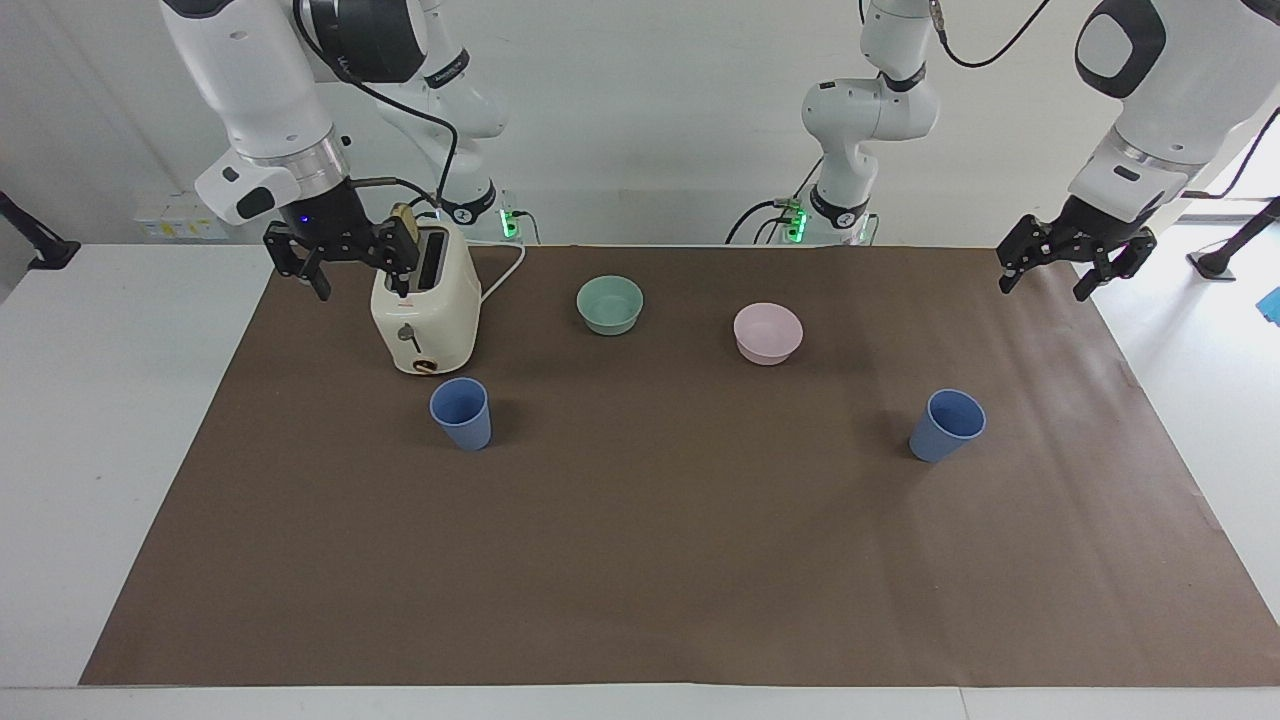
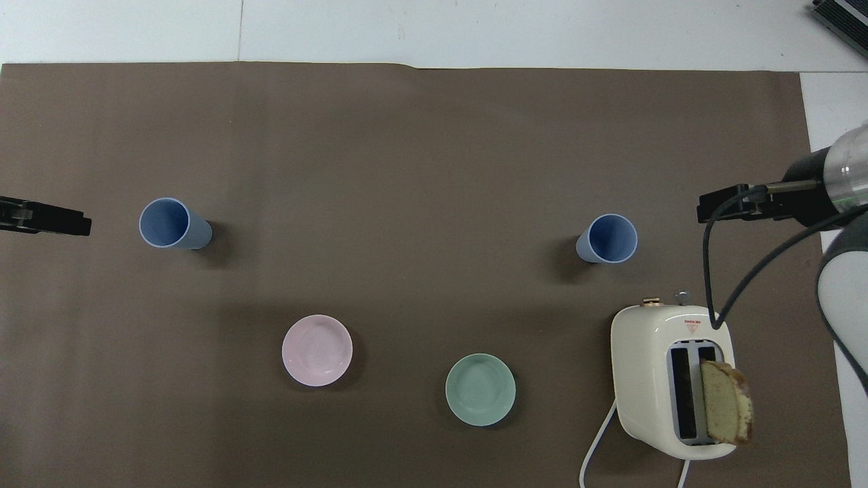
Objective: Stack blue cups with both arms
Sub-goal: 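Reach the left gripper to the blue cup nearest it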
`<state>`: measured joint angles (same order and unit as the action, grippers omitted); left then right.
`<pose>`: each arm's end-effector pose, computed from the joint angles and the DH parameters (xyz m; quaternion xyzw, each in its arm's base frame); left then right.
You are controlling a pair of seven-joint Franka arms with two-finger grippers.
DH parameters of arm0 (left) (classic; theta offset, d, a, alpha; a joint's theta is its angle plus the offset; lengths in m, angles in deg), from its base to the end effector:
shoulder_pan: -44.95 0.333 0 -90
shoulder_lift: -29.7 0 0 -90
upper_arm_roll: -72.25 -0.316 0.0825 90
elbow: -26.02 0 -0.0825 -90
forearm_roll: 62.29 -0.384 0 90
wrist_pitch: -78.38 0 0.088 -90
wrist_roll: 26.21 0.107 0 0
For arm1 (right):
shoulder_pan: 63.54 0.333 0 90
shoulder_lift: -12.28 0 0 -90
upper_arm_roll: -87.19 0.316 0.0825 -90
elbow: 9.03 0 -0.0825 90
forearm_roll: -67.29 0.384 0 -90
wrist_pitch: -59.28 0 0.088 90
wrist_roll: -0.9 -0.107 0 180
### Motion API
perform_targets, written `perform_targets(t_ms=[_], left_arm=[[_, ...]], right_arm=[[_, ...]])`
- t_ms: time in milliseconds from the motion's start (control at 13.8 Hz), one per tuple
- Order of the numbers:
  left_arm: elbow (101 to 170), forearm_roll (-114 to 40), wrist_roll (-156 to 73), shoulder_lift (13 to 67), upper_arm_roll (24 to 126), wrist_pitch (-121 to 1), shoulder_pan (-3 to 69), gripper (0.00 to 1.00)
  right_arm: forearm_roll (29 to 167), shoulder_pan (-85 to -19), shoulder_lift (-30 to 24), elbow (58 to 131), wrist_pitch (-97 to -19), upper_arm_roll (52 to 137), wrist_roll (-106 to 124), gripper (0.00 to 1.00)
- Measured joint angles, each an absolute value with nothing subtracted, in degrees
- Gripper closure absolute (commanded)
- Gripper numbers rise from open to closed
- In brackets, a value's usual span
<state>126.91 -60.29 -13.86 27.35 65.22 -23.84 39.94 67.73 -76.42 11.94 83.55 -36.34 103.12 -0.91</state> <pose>0.5560 0.0178 0.5754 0.9955 -0.0868 0.0342 0.0155 0.5641 0.0304 0.6087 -0.9997 -0.0105 -0.0235 0.0056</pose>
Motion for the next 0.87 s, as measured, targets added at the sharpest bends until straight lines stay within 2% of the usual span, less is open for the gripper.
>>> perform_targets(t_ms=[509,873], left_arm=[[136.83,-60.12,-13.86,27.95,65.22,-36.31,39.94,0.0],[138.36,-60.1,-13.86,31.88,65.27,-41.14,39.93,0.0]], right_arm=[[67.73,-76.42,11.94,83.55,-36.34,103.12,-0.91,0.0],[67.73,-76.42,11.94,83.55,-36.34,103.12,-0.91,0.0]])
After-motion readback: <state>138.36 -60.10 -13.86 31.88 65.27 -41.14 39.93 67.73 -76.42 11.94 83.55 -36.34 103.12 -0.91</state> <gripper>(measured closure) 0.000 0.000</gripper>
